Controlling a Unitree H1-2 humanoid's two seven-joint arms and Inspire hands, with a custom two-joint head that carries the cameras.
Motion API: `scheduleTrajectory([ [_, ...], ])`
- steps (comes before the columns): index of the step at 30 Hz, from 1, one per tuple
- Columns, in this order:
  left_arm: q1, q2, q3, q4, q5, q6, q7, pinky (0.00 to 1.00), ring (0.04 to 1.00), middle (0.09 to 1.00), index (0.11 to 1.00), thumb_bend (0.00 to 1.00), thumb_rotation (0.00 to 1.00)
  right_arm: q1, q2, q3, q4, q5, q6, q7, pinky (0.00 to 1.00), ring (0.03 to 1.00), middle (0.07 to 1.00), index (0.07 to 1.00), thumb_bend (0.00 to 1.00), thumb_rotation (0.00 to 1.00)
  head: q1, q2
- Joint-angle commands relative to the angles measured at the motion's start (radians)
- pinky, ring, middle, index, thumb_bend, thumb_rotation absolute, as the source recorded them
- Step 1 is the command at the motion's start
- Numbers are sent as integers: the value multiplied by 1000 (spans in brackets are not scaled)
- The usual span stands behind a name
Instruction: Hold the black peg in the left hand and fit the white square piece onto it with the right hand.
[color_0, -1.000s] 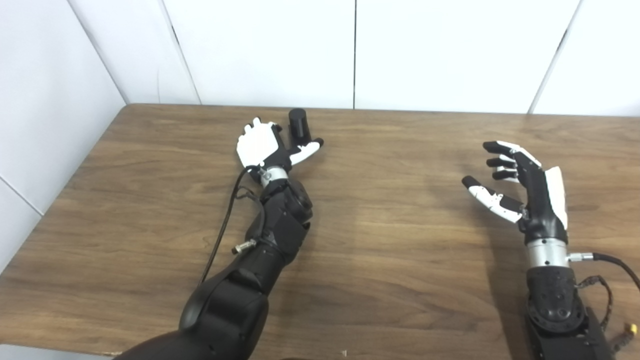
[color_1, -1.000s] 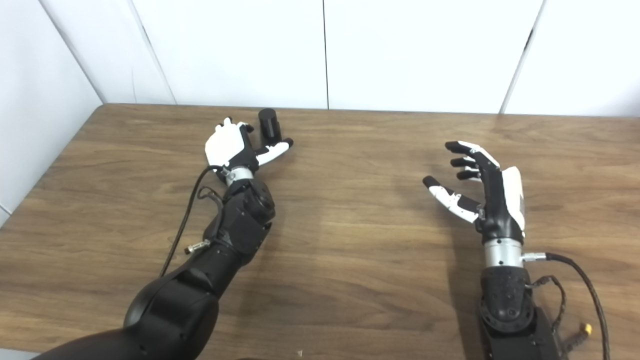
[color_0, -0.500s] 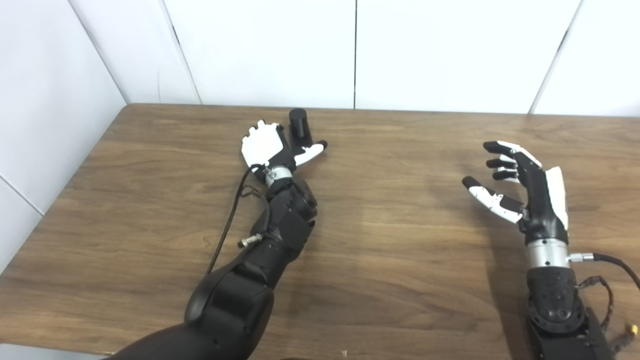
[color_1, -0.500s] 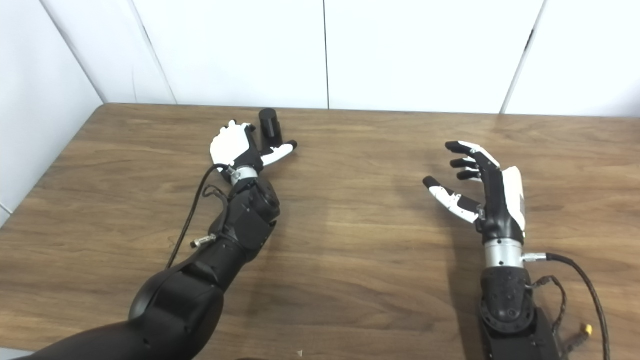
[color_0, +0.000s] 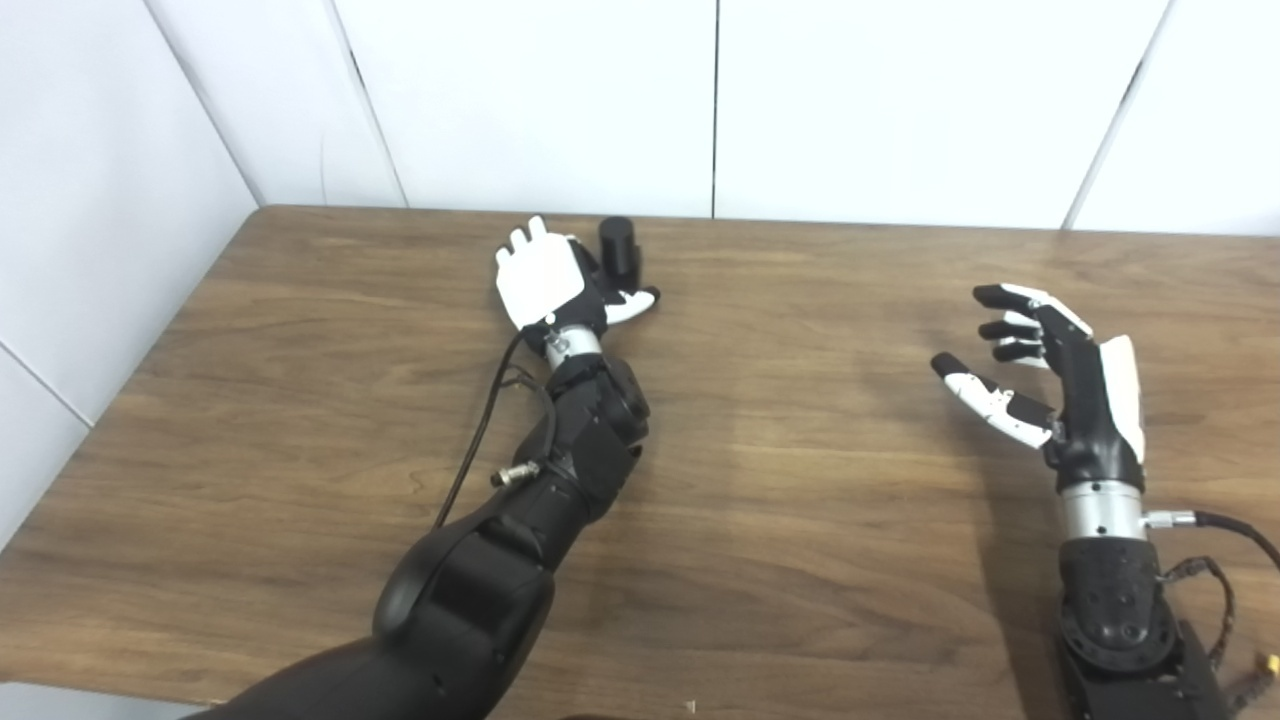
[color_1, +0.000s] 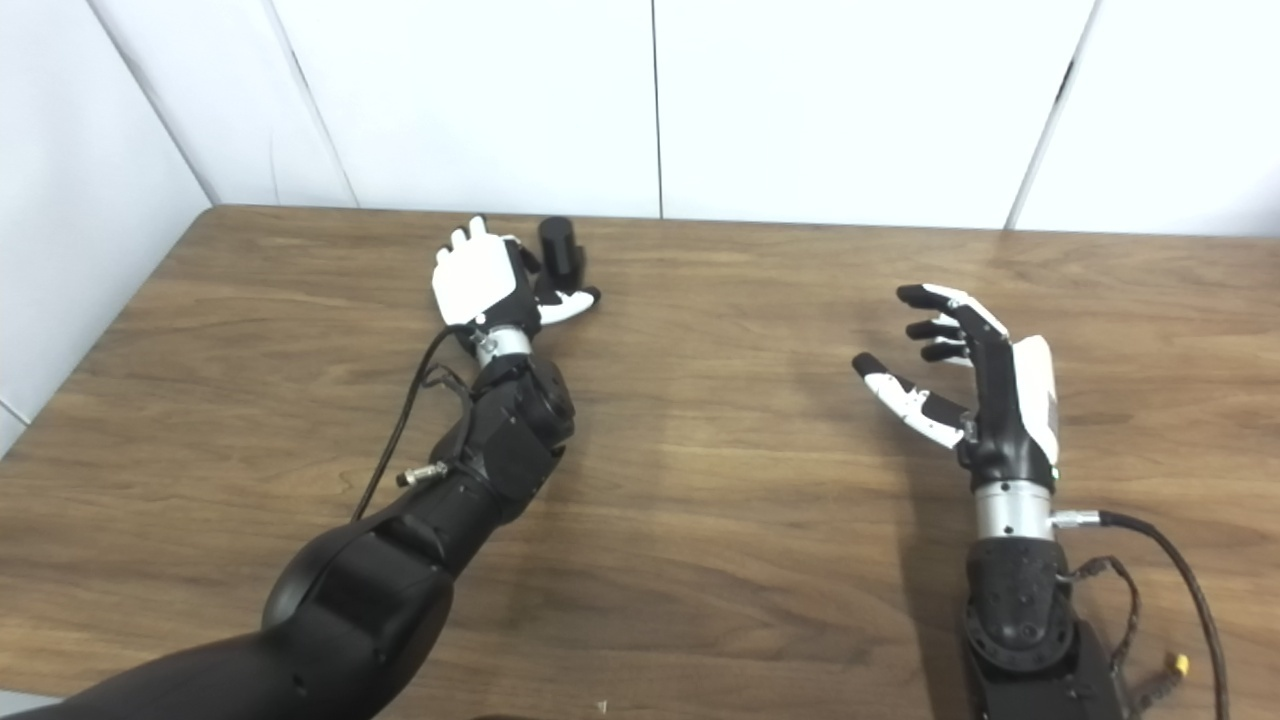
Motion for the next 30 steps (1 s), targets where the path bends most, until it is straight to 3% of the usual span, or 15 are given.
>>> scheduleTrajectory([
  [1,-29,26,-12,-21,-3,5,23,1000,1000,960,478,839,300,17,-4,-9,-16,5,-2,3,591,660,763,698,531,247,1,0],
  [15,-9,38,-43,-36,-12,12,23,945,957,922,464,843,273,24,-9,-16,-35,9,11,11,571,657,763,679,536,271,2,11],
  [21,6,45,-64,-57,-10,19,-18,891,934,909,469,826,277,24,-11,-20,-38,8,18,15,590,667,766,684,542,294,-8,11],
  [23,21,51,-72,-89,-16,8,-49,946,940,909,477,620,146,23,-12,-21,-38,7,14,16,590,667,763,681,539,289,-12,13],
  [24,31,54,-75,-110,-21,-5,-65,973,943,909,479,571,115,23,-13,-20,-37,6,9,16,588,664,761,680,536,283,-12,13],
  [30,124,83,-105,-279,-48,-60,-179,1000,978,927,487,520,83,16,-16,-24,-39,8,10,19,585,660,758,686,543,282,-15,13],
])
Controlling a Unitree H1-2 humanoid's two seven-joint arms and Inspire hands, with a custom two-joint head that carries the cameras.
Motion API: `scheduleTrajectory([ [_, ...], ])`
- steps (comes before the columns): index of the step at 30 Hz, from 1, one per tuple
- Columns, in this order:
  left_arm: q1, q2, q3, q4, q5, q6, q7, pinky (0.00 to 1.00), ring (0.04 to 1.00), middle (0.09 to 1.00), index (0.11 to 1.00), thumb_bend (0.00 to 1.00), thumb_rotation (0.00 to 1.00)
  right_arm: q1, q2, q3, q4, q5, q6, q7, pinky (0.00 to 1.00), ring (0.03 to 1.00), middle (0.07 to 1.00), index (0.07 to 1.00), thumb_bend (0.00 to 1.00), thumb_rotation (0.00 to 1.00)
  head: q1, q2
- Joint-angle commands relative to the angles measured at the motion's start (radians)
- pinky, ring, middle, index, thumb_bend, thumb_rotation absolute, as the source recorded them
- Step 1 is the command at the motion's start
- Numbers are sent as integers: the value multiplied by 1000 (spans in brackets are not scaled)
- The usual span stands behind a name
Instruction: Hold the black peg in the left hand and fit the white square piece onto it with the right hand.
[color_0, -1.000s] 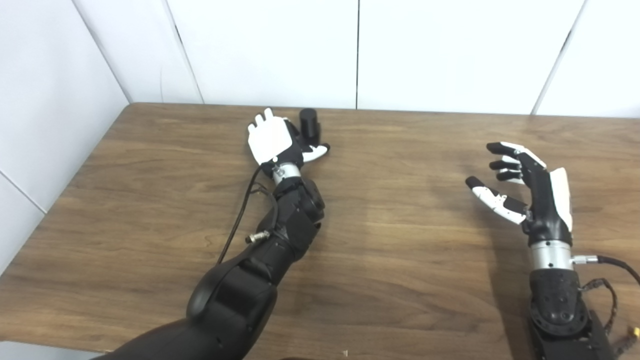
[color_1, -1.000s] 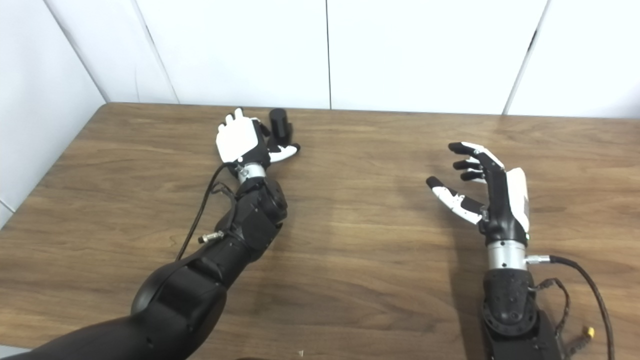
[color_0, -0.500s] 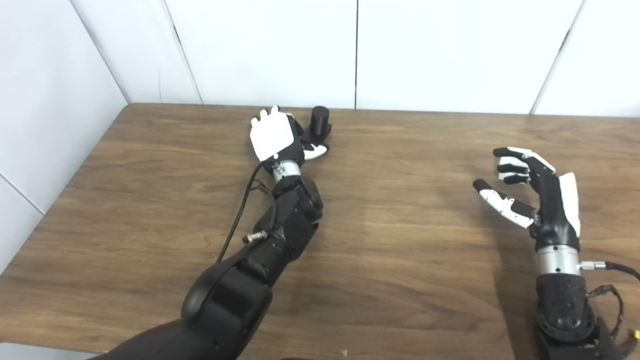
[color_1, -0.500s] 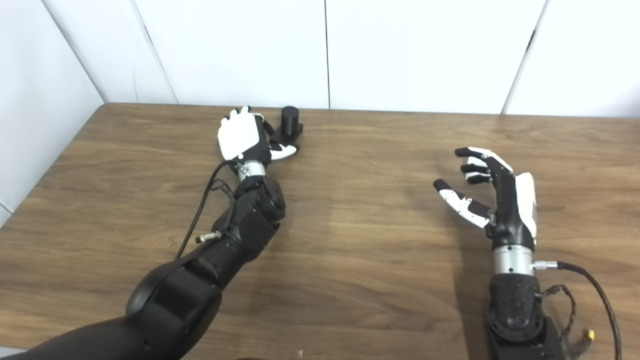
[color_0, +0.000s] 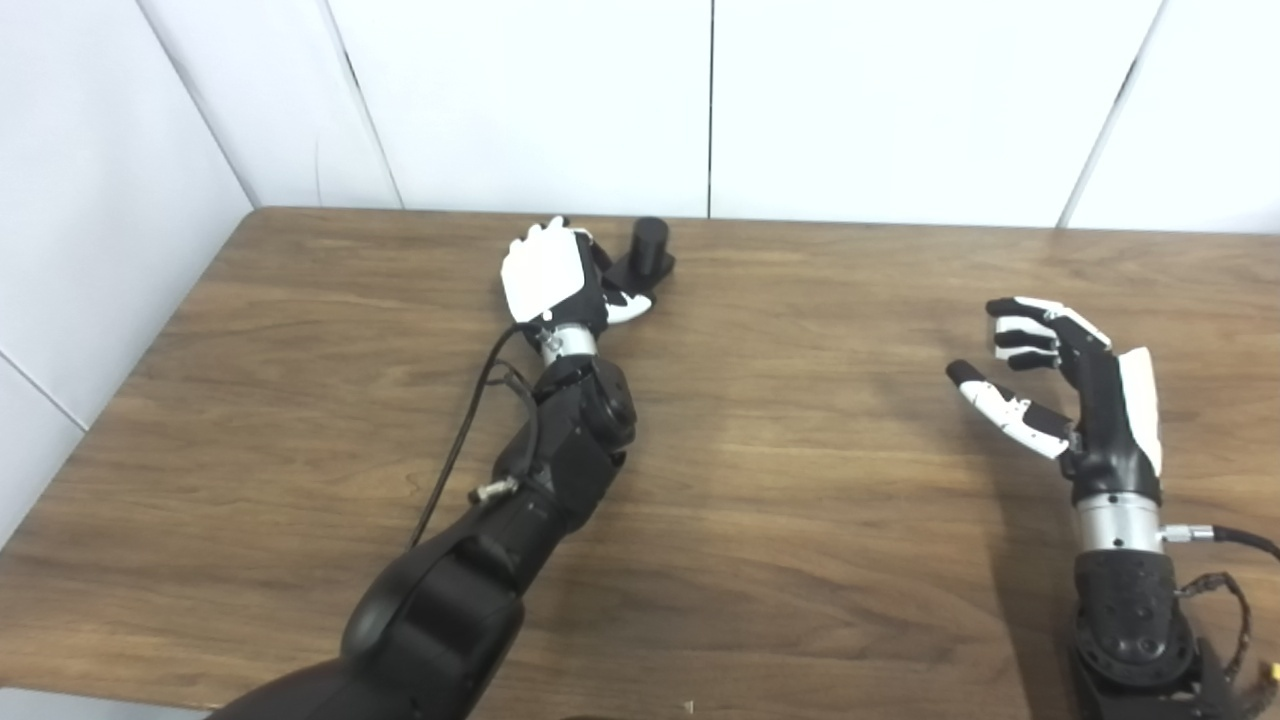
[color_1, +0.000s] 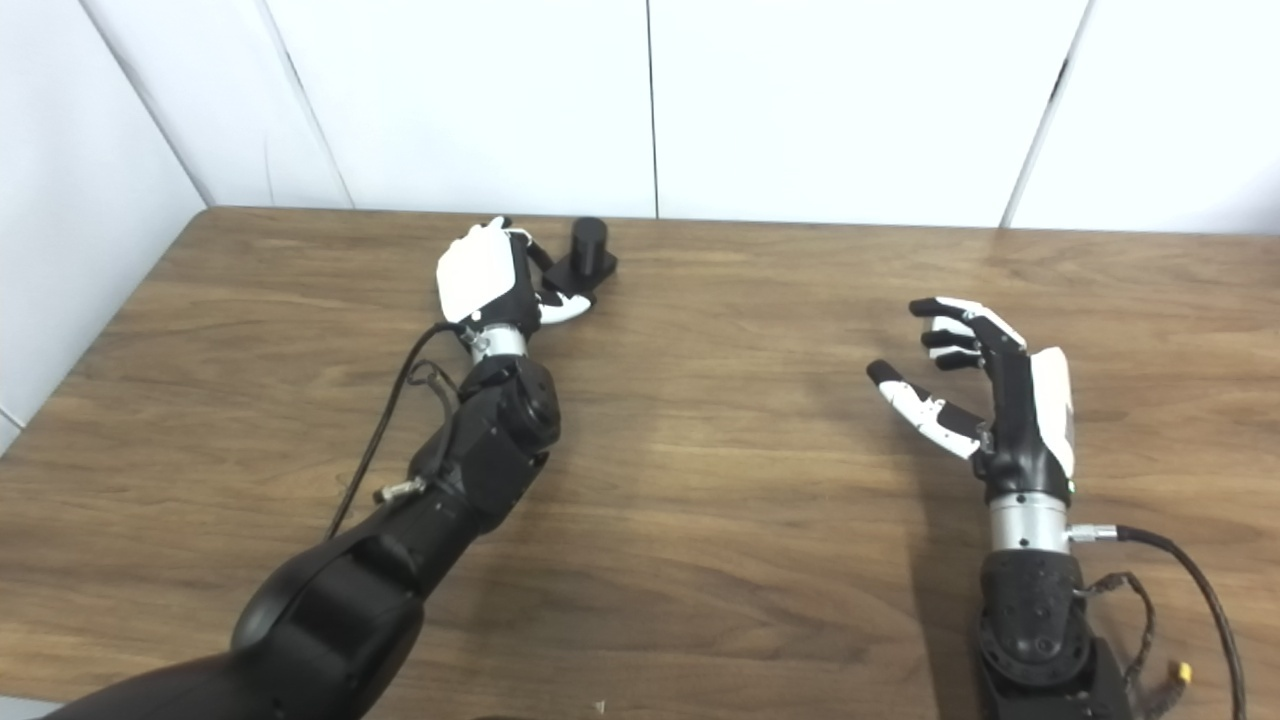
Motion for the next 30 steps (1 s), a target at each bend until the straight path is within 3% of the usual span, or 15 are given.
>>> scheduleTrajectory([
  [1,43,25,-15,-71,-11,-21,-67,1000,984,930,488,519,83,-5,-15,-8,-9,1,-20,-3,587,659,757,687,544,281,-1,2],
  [9,174,52,-35,-231,-19,-108,-127,1000,999,940,488,519,83,-15,-25,-10,-12,-5,-16,2,573,653,754,687,547,308,-8,2],
  [23,323,98,-87,-452,-44,-189,-295,1000,1000,966,491,518,87,-21,-39,-15,-25,4,-19,10,566,663,752,694,534,276,-30,10],
  [30,389,121,-104,-569,-52,-221,-377,1000,1000,978,492,516,89,-19,-36,-22,-58,4,11,21,576,665,754,695,543,268,-60,17],
])
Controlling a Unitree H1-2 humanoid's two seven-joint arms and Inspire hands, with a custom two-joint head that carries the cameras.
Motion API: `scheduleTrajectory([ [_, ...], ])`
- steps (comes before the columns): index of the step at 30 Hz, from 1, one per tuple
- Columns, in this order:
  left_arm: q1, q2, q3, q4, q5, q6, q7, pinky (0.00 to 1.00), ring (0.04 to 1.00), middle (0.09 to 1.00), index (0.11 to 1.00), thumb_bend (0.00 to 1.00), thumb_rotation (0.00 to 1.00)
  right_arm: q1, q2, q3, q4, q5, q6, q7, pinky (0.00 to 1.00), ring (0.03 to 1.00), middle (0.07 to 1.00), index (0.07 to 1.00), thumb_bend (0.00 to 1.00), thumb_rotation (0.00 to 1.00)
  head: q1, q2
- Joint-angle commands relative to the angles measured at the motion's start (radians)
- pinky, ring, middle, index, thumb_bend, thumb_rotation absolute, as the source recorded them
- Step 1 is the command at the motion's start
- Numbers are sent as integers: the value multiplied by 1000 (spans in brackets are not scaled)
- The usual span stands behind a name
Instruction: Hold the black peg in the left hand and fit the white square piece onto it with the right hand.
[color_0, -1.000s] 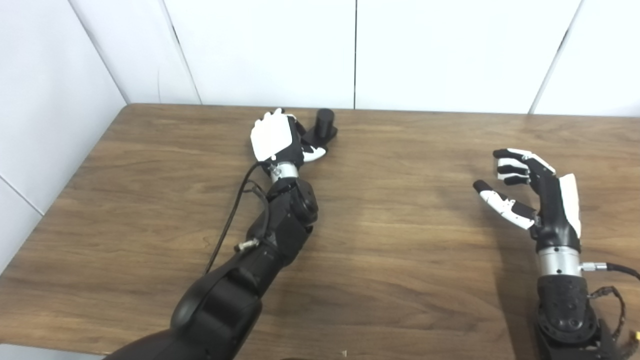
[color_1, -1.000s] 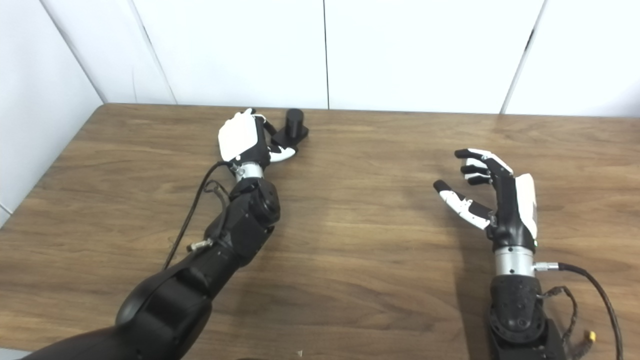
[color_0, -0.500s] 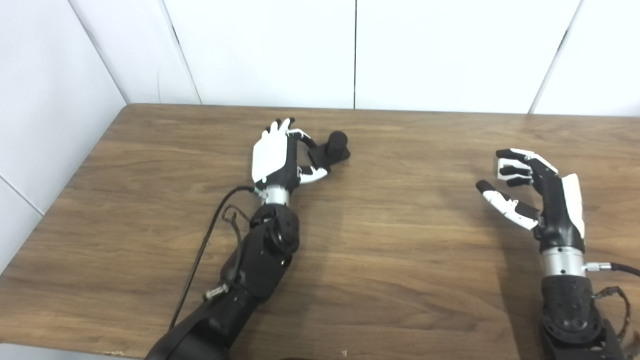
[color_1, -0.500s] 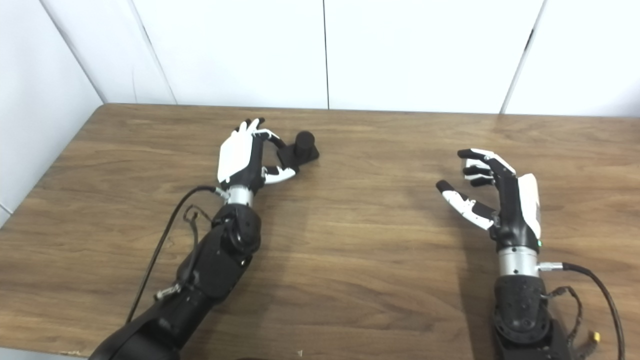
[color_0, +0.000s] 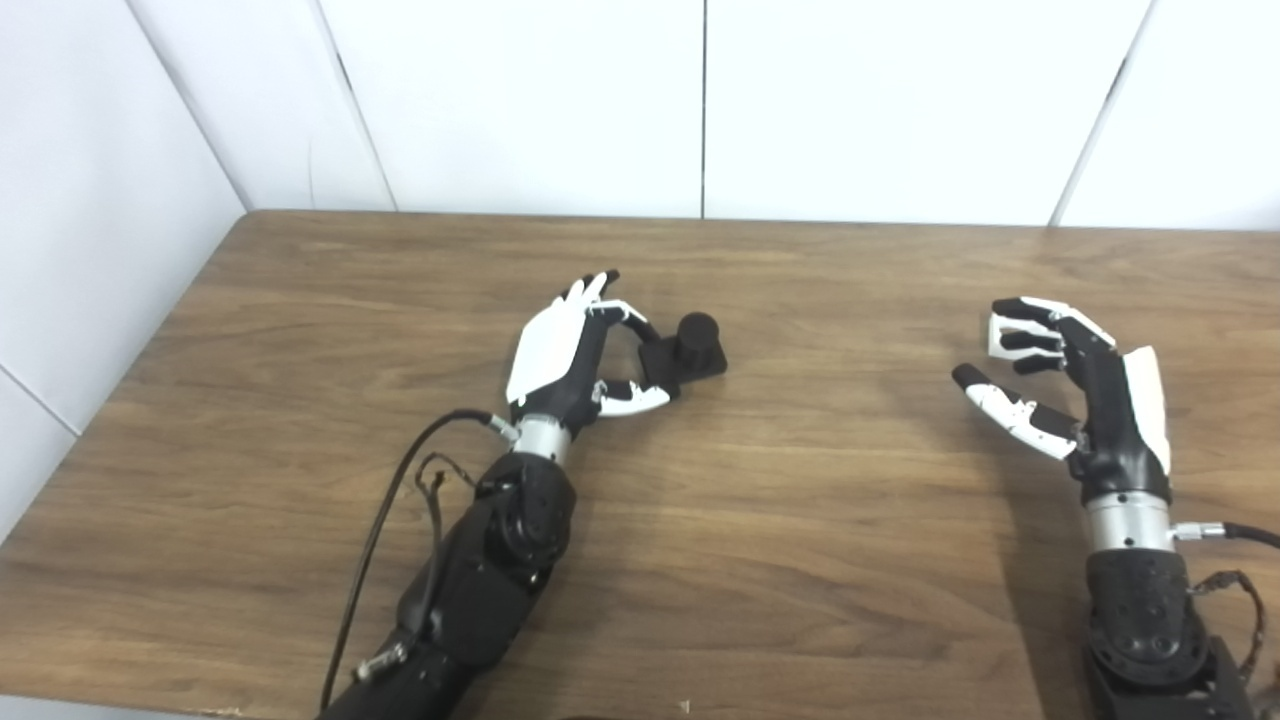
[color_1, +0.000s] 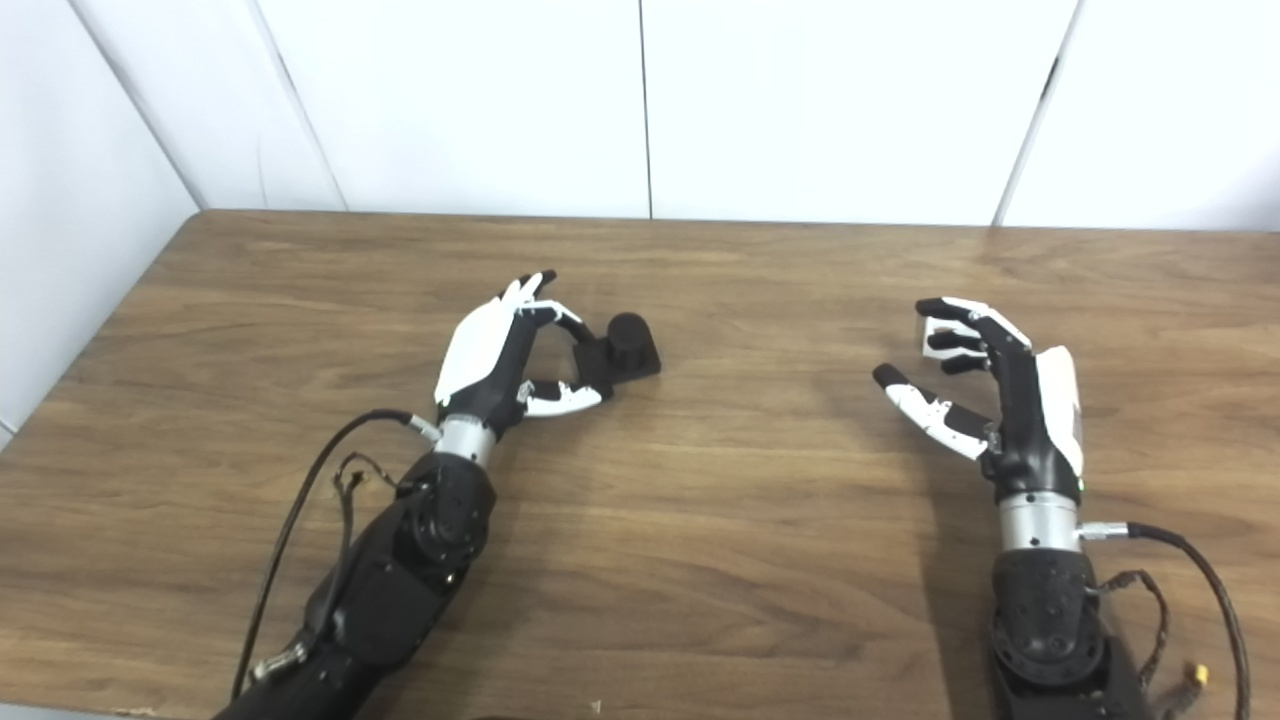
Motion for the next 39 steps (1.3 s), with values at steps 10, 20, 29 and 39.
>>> scheduleTrajectory([
  [10,96,9,-37,-149,13,-24,-118,1000,1000,994,493,515,90,-38,-9,-7,-61,-14,18,7,560,662,751,702,533,282,-36,10],
  [20,135,5,-43,-200,11,-13,-196,1000,1000,1000,492,516,90,-40,-26,-15,-89,-24,24,21,587,680,756,707,536,302,-98,20],
  [29,131,17,-45,-161,36,-29,-198,1000,1000,996,491,516,89,-79,-84,-15,-77,-71,22,35,604,689,759,703,538,297,-206,-5],
  [39,127,32,-35,-126,45,-46,-180,1000,1000,993,492,516,89,-162,-245,4,-53,-160,88,145,663,786,817,736,549,328,-279,-20],
])
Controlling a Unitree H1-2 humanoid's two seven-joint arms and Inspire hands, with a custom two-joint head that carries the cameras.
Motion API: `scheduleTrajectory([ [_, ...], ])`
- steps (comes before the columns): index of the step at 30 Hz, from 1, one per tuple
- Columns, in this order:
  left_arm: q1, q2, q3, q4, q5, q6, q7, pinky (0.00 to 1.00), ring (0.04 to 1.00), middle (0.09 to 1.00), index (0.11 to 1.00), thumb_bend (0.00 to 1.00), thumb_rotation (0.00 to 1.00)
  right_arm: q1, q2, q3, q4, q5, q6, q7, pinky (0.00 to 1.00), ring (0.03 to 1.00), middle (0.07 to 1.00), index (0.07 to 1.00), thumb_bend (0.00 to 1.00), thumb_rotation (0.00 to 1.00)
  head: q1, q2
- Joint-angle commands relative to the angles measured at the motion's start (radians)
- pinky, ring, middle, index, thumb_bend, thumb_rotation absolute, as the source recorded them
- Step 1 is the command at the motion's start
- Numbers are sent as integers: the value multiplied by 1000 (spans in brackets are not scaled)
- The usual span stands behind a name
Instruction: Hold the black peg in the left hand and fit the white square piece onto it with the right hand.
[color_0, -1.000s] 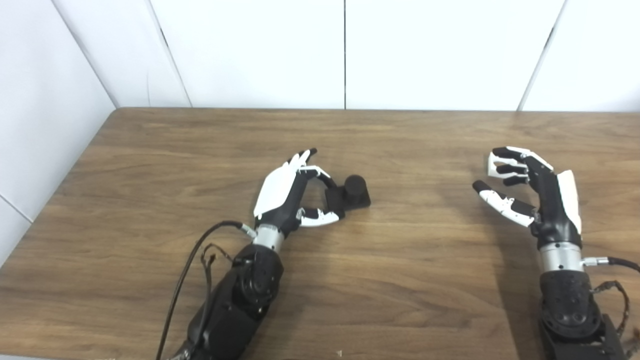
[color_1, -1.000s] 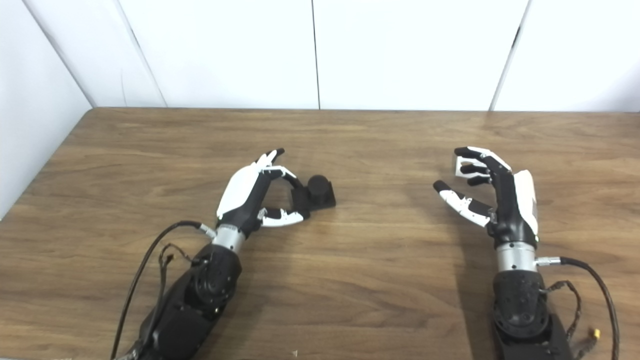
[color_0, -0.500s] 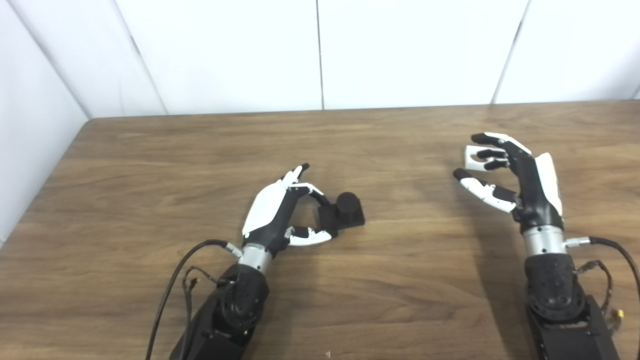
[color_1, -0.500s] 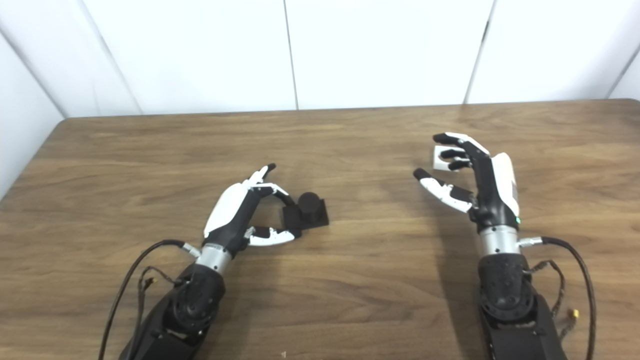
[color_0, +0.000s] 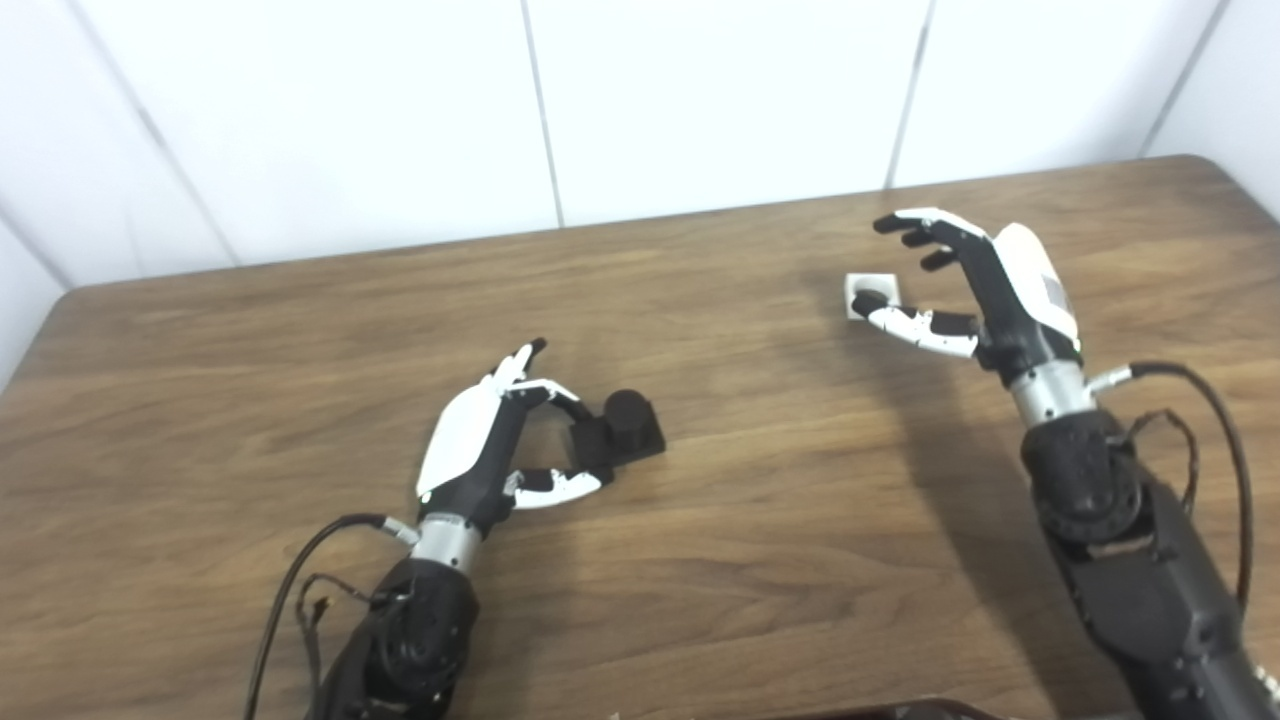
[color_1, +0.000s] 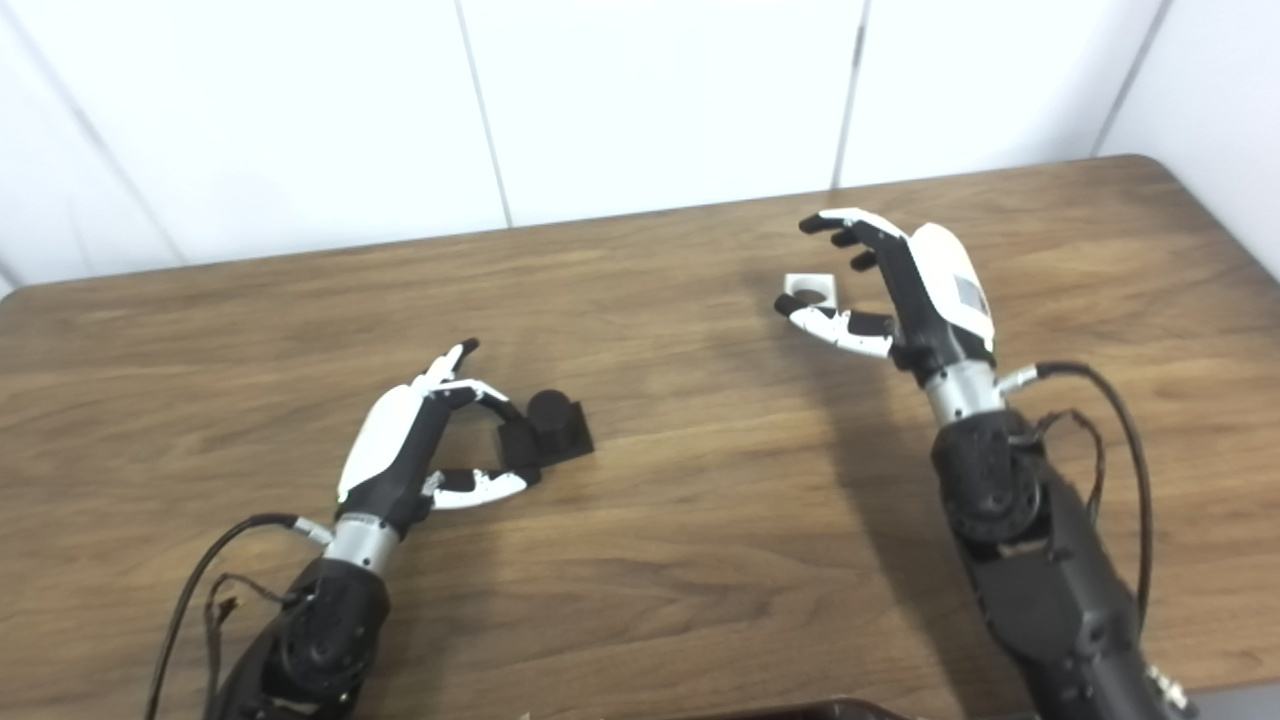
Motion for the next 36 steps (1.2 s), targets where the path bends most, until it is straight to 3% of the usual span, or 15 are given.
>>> scheduleTrajectory([
  [1,4,21,-17,44,42,-7,-21,1000,1000,992,492,516,90,-70,-50,-3,-15,-16,10,24,663,796,828,741,560,342,-8,-4],
  [5,4,24,-17,50,47,-12,-26,1000,1000,998,492,515,91,-136,-129,18,-10,-53,65,111,720,865,867,758,613,377,-12,-8],
  [9,6,20,-17,54,50,-10,-20,1000,1000,997,492,515,91,-202,-182,40,34,-67,68,161,732,873,885,751,651,379,-10,-9],
  [14,9,17,-15,58,52,-9,-13,1000,1000,995,492,515,91,-289,-231,105,101,-119,106,252,923,990,953,768,669,432,-4,-10],
  [20,7,25,-16,60,58,-15,-12,1000,1000,995,492,515,91,-358,-251,157,191,-145,99,292,981,1000,988,781,708,468,1,-6],
  [26,6,20,-5,58,57,-8,-8,1000,1000,998,492,516,90,-410,-259,206,266,-185,86,309,990,1000,1000,818,761,656,14,-4],
  [32,5,18,4,59,54,-14,-1,1000,1000,998,492,516,89,-441,-257,250,319,-201,100,356,997,1000,1000,851,824,691,29,1],
  [36,6,17,7,58,57,-11,1,1000,1000,997,492,517,88,-452,-254,269,351,-199,101,379,981,1000,1000,880,940,783,33,0],
])
